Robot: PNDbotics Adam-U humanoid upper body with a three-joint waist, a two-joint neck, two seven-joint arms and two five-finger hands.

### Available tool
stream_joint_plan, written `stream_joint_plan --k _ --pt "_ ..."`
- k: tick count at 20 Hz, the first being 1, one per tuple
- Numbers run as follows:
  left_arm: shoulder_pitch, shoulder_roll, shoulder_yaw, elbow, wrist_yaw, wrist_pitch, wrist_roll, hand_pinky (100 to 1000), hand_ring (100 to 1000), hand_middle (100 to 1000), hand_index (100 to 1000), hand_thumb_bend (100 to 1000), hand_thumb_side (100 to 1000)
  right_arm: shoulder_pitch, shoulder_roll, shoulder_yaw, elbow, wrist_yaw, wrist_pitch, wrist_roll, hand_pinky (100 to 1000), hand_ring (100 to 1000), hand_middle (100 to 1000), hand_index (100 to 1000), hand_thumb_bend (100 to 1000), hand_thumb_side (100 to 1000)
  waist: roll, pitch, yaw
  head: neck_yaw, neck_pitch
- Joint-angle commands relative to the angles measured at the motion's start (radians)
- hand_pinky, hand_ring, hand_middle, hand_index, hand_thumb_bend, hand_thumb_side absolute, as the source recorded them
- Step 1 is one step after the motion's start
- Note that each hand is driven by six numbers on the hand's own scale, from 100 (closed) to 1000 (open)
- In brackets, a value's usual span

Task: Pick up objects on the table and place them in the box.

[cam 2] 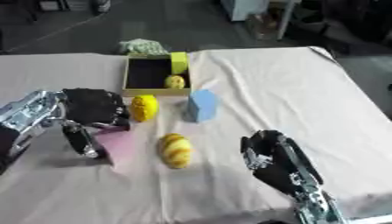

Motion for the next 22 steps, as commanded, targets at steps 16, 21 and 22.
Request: stream_joint_plan --k 16,21,22 --pt "-0.105 0.027 0.179 0.004 0.214 0.431 0.030 741 618 504 715 148 268 -0.003 -0.005 -0.003 -0.006 -0.002 -0.001 0.000 389 331 271 527 100 283 0.001 -0.013 0.003 0.003 0.005" --pt "-0.121 -0.032 0.215 0.145 0.166 0.515 0.065 742 625 518 729 100 269 -0.008 -0.002 0.001 -0.005 -0.005 0.000 0.004 390 330 271 527 100 283 -0.002 -0.010 -0.004 0.012 0.005" --pt "-0.124 -0.041 0.223 0.170 0.157 0.522 0.078 743 626 523 733 100 266 -0.009 -0.001 0.002 -0.005 -0.006 0.000 0.005 390 330 270 527 100 283 -0.003 -0.009 -0.005 0.014 0.005"
